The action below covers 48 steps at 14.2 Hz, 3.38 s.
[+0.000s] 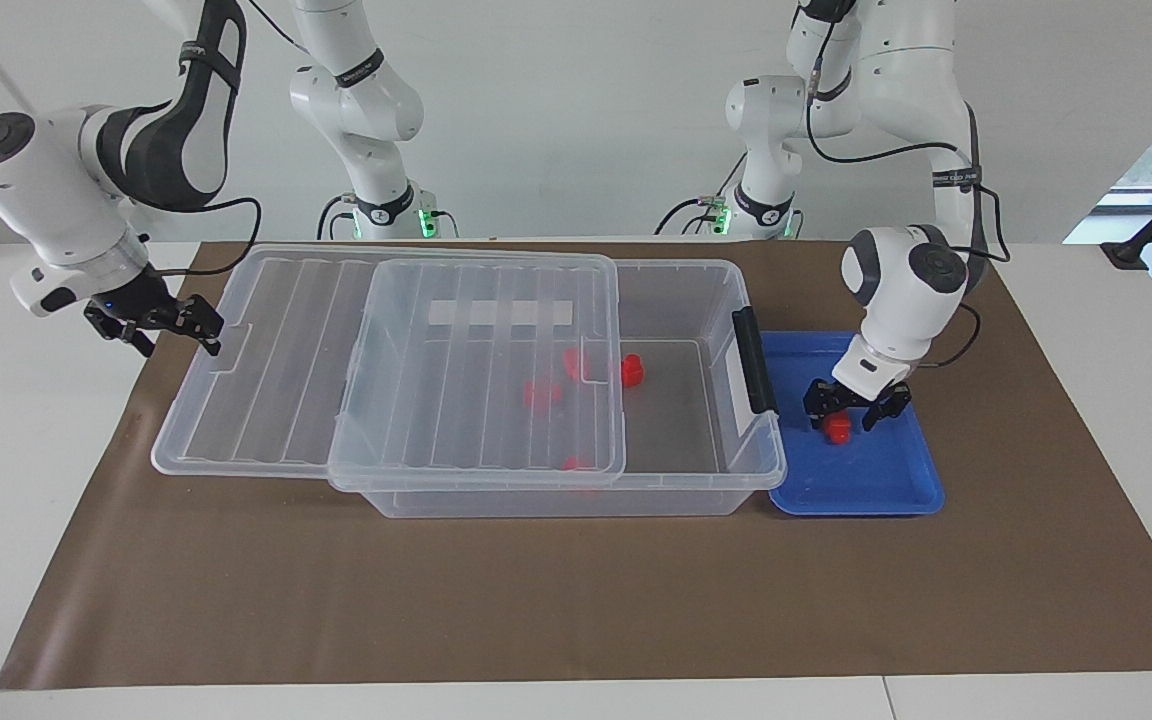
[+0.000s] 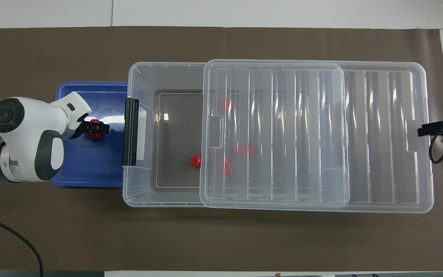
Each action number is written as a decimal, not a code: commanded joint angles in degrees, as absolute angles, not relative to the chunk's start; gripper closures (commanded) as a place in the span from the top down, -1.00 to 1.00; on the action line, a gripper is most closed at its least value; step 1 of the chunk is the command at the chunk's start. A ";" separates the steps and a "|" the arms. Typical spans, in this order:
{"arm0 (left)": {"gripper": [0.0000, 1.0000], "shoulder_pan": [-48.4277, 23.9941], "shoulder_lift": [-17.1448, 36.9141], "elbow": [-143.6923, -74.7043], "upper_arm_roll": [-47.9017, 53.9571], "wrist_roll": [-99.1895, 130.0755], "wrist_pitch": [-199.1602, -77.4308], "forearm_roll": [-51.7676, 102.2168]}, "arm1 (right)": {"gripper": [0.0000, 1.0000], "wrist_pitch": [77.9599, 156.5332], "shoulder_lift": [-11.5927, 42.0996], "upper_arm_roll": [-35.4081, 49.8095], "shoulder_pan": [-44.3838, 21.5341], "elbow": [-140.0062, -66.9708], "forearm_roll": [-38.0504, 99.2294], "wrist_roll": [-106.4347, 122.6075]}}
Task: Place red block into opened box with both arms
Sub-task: 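Slide the lid with the right gripper while the left gripper grasps the block, then lift the red block out of the blue tray with the left gripper, then carry the red block over the opened box and lower it with the left gripper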
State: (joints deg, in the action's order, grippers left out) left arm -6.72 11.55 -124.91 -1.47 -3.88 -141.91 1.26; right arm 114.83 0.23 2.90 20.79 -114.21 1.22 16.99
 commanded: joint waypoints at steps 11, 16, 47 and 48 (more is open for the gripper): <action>-1.00 -7.47 2.82 -115.95 -1.50 -2.20 -122.11 0.53 | 1.00 102.51 1.85 3.69 16.97 -101.54 1.23 16.01; -1.00 -11.93 1.58 -106.10 -0.09 -1.67 -110.14 0.44 | 1.00 90.72 -0.08 3.95 12.85 -93.09 1.41 9.24; 1.00 -29.89 24.35 -104.33 0.26 27.86 -132.98 -6.15 | 1.00 87.89 -1.93 -1.75 3.78 -94.65 -3.25 -2.47; 1.00 -29.53 23.65 -104.33 0.44 27.86 -132.89 -6.15 | 1.00 87.98 -1.93 -1.67 3.78 -94.66 -3.25 -1.42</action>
